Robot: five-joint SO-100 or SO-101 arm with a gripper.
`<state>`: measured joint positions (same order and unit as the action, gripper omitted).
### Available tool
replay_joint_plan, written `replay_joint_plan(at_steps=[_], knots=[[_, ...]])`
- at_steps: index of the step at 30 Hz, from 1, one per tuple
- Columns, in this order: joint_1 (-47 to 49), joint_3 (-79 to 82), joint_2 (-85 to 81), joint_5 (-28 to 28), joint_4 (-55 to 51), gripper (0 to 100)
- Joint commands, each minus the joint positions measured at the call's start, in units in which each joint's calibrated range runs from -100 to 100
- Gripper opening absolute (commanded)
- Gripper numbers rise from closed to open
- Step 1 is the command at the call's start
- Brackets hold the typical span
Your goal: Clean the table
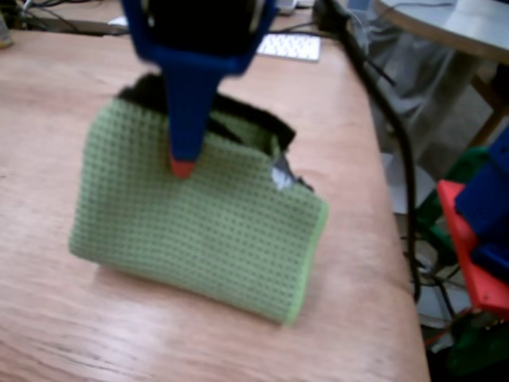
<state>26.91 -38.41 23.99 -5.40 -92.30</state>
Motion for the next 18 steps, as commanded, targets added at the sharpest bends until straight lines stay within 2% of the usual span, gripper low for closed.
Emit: replay_joint_plan(at_steps=[1,6,15,17,18], knots=[[0.7,-1.5,4.9,0.1,0.8,0],[0.7,-1.5,11.6,-0.4,10.9,0],[5.7,-0.5,16.7,0.0,14.1,0],[2.5,-0.5,16.7,-0.2,14.2,0],[-2.7,-0.5,16.9,-0.5,14.1,0]])
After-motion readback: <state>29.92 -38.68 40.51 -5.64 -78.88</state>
